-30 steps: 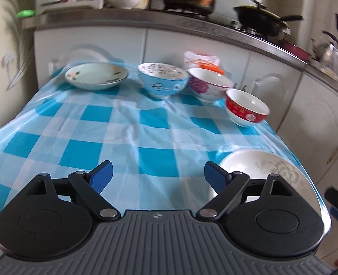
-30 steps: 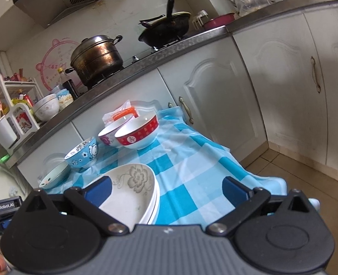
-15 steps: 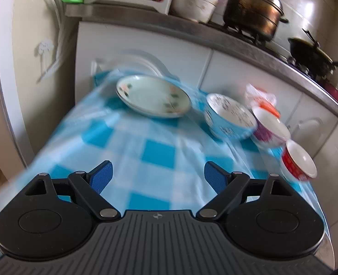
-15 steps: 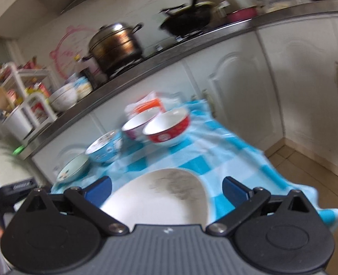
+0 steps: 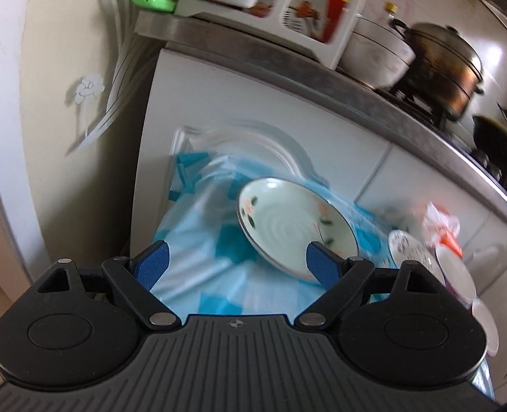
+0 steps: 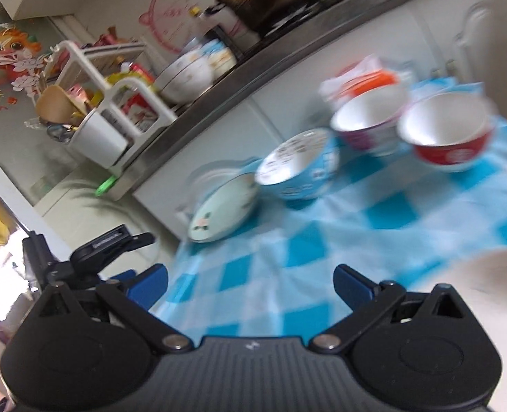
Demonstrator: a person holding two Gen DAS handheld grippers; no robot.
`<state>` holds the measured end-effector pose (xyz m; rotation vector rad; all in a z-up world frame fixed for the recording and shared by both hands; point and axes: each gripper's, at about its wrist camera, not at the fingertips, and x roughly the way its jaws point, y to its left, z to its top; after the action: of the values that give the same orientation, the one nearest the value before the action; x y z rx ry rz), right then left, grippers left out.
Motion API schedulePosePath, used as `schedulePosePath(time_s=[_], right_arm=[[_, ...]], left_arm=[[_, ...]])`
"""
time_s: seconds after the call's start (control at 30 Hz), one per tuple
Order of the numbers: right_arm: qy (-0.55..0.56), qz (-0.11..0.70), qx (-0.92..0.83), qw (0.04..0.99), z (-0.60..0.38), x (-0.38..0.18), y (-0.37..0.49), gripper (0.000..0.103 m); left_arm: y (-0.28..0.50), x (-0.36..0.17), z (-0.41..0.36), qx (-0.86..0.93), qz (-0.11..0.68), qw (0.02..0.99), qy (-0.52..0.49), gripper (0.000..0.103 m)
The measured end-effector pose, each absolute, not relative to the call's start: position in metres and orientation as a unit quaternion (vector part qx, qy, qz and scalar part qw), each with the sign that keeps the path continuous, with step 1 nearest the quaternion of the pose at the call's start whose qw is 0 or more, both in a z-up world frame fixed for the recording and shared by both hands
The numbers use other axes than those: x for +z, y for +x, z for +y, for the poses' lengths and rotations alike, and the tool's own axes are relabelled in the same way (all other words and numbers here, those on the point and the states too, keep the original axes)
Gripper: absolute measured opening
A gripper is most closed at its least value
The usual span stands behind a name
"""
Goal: Organize plates and bowls
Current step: 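Move the left tool to the small pale-green plate and grip its rim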
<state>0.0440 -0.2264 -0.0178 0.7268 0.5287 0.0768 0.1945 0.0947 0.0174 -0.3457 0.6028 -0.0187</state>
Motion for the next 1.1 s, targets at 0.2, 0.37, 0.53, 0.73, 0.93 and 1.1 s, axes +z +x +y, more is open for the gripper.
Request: schedulePosePath(time_s=[0.2, 0.37, 0.53, 0.73, 0.93, 1.1], right_arm=[[0.346, 0.251, 0.069, 0.901, -0.21, -0.024, 0.112, 0.097], [0.351, 0.254, 0.092, 0.897, -0.2, -0.038, 0.161, 0.094], [0.342, 0.253, 0.097, 0.9, -0.192, -0.048, 0.197, 0.094], [0.372, 0.272, 0.076, 0.884, -0.196, -0.069, 0.226, 0.084], [0.389, 0.267, 0.062, 0.879, -0.202, -0.083, 0.241, 0.083], [0.393, 0.26, 0.068, 0.879, -0.204, -0.088, 0.256, 0.083]], left_arm=[[0.234, 0.007, 0.103, -0.023, 0.29, 0.938, -0.189, 0.103], [0.265, -0.007, 0.103, -0.041, 0.288, 0.934, -0.205, 0.103], [0.286, -0.018, 0.097, -0.052, 0.292, 0.935, -0.196, 0.09], [0.308, -0.034, 0.095, -0.046, 0.314, 0.926, -0.202, 0.073], [0.32, -0.043, 0.096, -0.056, 0.321, 0.921, -0.211, 0.066], [0.329, -0.051, 0.089, -0.064, 0.333, 0.918, -0.207, 0.053]])
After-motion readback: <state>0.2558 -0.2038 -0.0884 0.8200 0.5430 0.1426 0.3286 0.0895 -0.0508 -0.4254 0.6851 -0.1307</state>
